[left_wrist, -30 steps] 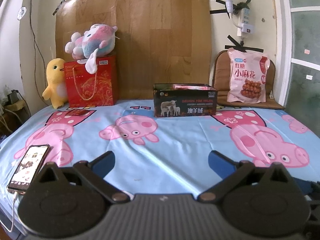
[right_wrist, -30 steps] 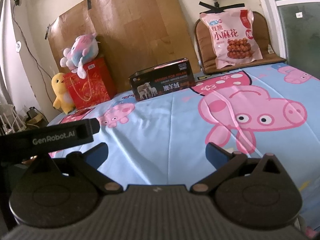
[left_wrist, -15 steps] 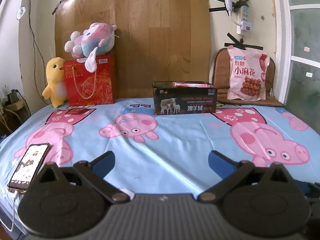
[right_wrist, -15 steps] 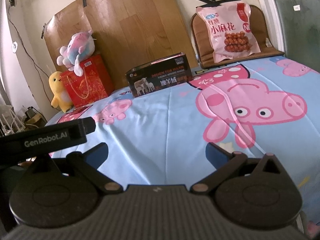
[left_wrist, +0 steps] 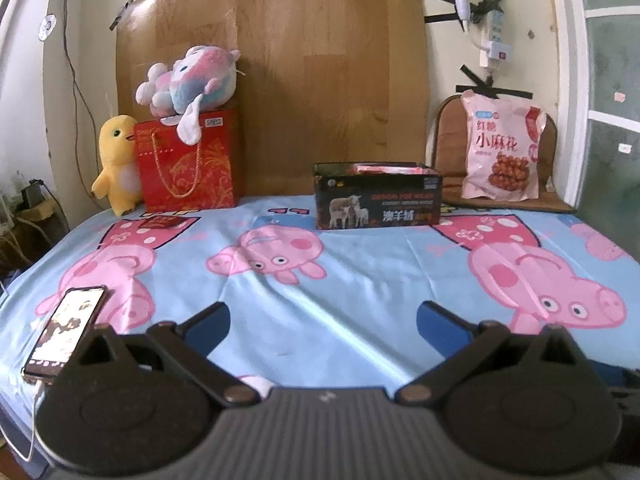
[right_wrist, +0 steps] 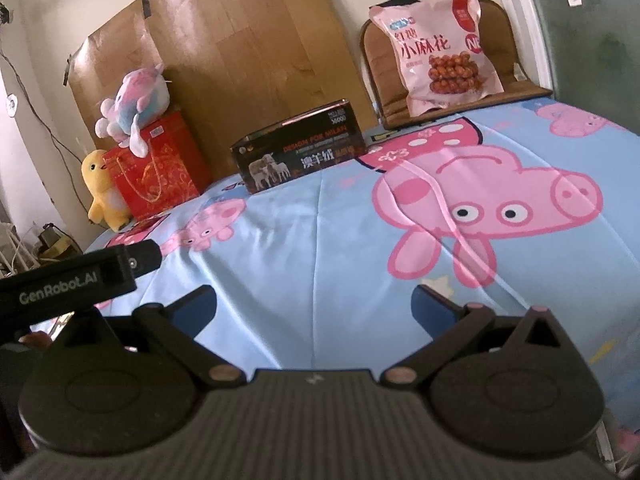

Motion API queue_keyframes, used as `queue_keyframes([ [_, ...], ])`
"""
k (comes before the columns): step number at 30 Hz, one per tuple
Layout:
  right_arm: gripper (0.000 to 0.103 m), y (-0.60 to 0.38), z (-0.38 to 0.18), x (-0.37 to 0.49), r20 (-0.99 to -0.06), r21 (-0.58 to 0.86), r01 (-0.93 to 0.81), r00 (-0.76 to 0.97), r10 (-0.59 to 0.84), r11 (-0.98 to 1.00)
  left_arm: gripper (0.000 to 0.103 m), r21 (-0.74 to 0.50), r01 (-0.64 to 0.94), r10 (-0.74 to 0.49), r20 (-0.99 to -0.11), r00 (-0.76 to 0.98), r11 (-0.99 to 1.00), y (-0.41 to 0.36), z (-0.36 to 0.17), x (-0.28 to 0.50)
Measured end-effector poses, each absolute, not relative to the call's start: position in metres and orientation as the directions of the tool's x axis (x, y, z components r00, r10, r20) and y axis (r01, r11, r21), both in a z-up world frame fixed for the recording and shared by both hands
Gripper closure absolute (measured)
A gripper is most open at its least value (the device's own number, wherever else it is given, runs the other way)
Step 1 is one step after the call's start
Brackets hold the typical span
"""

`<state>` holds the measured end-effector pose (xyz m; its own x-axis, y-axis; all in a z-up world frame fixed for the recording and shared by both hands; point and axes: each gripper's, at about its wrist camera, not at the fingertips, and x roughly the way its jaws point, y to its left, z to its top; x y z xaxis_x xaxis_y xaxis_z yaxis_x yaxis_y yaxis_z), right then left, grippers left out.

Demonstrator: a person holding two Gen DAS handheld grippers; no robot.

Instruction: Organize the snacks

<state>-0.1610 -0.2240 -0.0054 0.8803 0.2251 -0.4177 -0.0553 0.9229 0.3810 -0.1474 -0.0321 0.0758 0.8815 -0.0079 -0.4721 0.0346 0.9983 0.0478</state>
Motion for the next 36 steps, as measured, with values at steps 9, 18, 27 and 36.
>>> queue_keyframes([
  [9, 0.0, -0.2257, -0.0065, -0.1597, -0.417, 0.388, -0.052, 0.881, 0.226, 0.92, 0.0, 0.056, 0.004, 0.023, -0.476, 0.879, 0.998, -0.0276, 0.0762, -0.1447],
  [18, 0.0, -0.2272, -0.0083, -0.1584, -0.426, 0.395, -0.052, 0.874, 0.233, 0.917, 0.0, 0.071, -0.018, 0.05, -0.488, 0.871, 0.997, -0.0251, 0.0749, -0.1407],
  [27, 0.0, -0.2284, -0.0073, -0.1585, -0.425, 0.4, -0.047, 0.875, 0.231, 0.915, 0.0, 0.07, -0.001, 0.033, -0.458, 0.888, 0.998, -0.0243, 0.0802, -0.1438],
  [36, 0.0, -0.2313, -0.0055, -0.1575, -0.422, 0.405, -0.042, 0.877, 0.228, 0.914, 0.0, 0.075, 0.001, 0.034, -0.459, 0.888, 0.997, -0.0246, 0.0795, -0.1423],
])
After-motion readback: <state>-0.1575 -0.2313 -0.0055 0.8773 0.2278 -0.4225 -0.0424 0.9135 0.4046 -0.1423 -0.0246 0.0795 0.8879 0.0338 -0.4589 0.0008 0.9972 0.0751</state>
